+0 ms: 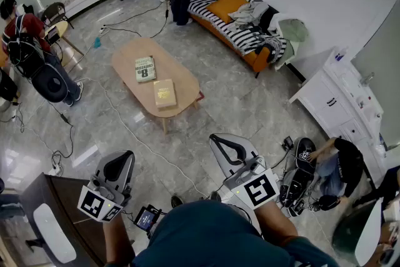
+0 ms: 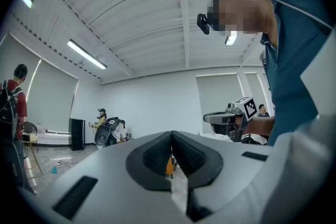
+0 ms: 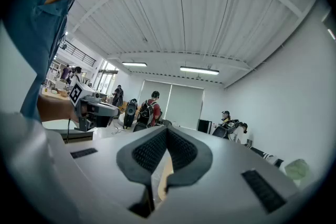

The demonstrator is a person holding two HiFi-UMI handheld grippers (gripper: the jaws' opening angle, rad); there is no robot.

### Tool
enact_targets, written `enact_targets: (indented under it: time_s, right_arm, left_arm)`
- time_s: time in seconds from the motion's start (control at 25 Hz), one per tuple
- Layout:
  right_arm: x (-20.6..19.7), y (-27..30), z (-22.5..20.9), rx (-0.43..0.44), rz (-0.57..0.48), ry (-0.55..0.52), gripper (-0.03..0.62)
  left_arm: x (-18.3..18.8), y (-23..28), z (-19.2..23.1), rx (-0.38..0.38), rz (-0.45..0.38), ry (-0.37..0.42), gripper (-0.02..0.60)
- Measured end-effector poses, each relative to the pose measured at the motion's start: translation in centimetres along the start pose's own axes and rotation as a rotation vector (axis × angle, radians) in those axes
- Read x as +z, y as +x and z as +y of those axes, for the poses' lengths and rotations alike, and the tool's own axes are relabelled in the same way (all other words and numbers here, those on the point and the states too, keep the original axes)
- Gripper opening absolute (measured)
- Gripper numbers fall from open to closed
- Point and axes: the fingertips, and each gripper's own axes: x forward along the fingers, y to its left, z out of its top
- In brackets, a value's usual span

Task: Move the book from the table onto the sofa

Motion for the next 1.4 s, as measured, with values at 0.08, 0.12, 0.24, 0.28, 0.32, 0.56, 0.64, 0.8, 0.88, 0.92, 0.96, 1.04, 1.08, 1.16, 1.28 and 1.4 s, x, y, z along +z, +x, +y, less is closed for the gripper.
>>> enact_targets:
  time_s: [0.08,0.12,0.24,0.28,0.32,0.56,0.64,0.8,0.88,0.92,0.96,1.04,1.08,1.16,1.28,1.4]
  right_arm:
    - [-0.4,0.1,0.3,-0.003,0.007,0.001,0.013]
    - [-0.5,0.2,0.5,-0.004,0.008,0.001,0.013]
    - [-0.5,0.7,1.0,-0.003,0.006,0.005,0.012]
    - [-0.5,0.9,1.2,-0.002,0.005,0.006,0.013]
    - [-0.5,1.0,1.4,0.000,0.005,0.006,0.013]
    - [-0.7,1.2,1.8,-0.001,0.009,0.010,0.013]
    - [-0.8,1.4,1.9,-0.003,0.014,0.012,0.012]
    - [-1.1,1.8,2.0,-0.014,0.025,0.035,0.014]
    - [-1.3,1.9,2.0,-0.014,0.025,0.041,0.014]
    - [-1.4,2.1,2.0,-0.013,0.024,0.034,0.014]
    - [-1.4,2.2,2.0,-0.013,0.022,0.029,0.014]
    - [-1.4,2.7,2.1,-0.018,0.023,0.028,0.014]
    - [-1.4,2.9,2.3,-0.021,0.024,0.028,0.014]
    - [-1.4,3.4,2.8,-0.029,0.030,0.026,0.014]
    - [-1.4,4.4,3.6,-0.045,0.037,0.015,0.014]
    - [-1.4,5.3,3.7,-0.058,0.034,-0.001,0.014]
  left_arm:
    - [-0.2,-0.2,0.3,-0.004,0.004,-0.005,0.005]
    - [-0.3,-0.3,0.5,-0.006,0.005,-0.007,0.005]
    - [-0.6,-0.7,0.8,-0.008,0.008,-0.012,0.005]
    - [-0.7,-0.9,0.9,-0.008,0.010,-0.014,0.005]
    - [-0.8,-1.1,1.0,-0.007,0.011,-0.016,0.005]
    - [-1.2,-1.3,1.3,-0.008,0.011,-0.024,0.005]
    - [-1.4,-1.3,1.5,-0.013,0.010,-0.027,0.005]
    - [-1.8,-1.3,1.9,-0.020,0.016,-0.038,0.005]
    - [-2.0,-1.5,2.1,-0.023,0.016,-0.045,0.005]
    - [-2.1,-1.6,2.2,-0.026,0.016,-0.049,0.005]
    - [-2.2,-1.6,2.4,-0.028,0.015,-0.052,0.005]
    - [-2.4,-1.6,2.9,-0.034,0.015,-0.061,0.005]
    - [-2.5,-1.6,3.1,-0.037,0.014,-0.066,0.005]
    - [-2.7,-1.9,3.6,-0.045,0.008,-0.074,0.005]
    - [-3.1,-2.4,4.7,-0.050,-0.011,-0.086,0.005]
    - [-3.5,-2.3,5.8,-0.046,-0.021,-0.092,0.005]
